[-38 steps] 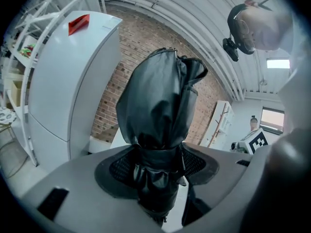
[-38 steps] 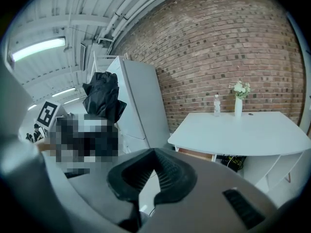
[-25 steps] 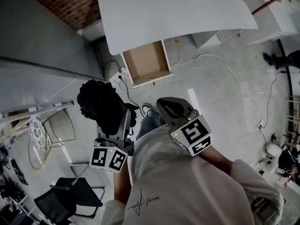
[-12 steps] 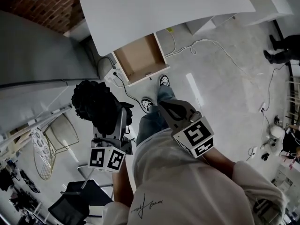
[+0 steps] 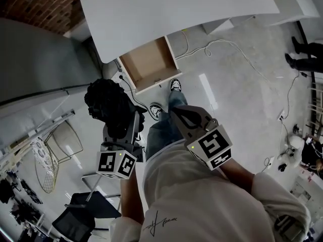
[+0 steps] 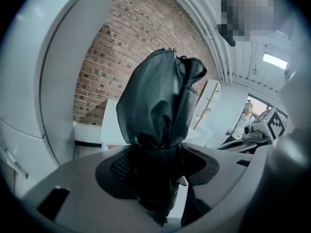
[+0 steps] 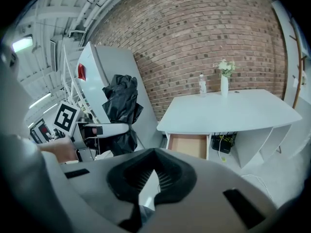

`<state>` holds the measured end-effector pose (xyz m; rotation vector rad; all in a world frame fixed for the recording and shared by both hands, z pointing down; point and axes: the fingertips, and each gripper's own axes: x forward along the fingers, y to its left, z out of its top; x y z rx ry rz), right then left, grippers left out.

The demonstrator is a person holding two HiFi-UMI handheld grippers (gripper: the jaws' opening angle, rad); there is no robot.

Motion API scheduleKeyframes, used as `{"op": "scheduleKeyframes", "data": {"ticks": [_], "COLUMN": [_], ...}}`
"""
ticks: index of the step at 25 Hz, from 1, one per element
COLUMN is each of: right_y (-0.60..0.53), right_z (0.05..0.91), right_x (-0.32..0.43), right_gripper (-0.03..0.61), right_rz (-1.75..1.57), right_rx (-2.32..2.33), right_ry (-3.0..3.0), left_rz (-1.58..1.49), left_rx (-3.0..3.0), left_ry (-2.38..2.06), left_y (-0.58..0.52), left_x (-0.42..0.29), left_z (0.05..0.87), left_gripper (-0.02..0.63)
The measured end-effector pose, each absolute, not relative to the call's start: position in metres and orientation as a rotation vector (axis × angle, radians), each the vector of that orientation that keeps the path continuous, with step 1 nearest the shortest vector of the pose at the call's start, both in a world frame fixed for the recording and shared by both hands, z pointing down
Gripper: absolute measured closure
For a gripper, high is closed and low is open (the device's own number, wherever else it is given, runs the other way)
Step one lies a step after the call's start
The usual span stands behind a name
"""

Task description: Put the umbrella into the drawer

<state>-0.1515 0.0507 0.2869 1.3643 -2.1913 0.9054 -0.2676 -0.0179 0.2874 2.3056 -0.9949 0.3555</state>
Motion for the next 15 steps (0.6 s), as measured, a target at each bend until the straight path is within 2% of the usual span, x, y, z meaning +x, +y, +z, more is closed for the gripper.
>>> {"op": "scheduleKeyframes", "data": {"ticks": [15], "right_y": [0.036], "right_z": [0.316], "right_x": [-0.128], "right_gripper": [0.569], "right_rz": [0.970], "right_rx": [1.293], "right_ry": [-2.160], "left_rz": [0.427], "left_rx": [2.202], "left_ry": [-1.033], "left_y": [-0.036], "left_x": [-0.251], "left_z": [0.335], "left_gripper": [0.364]}}
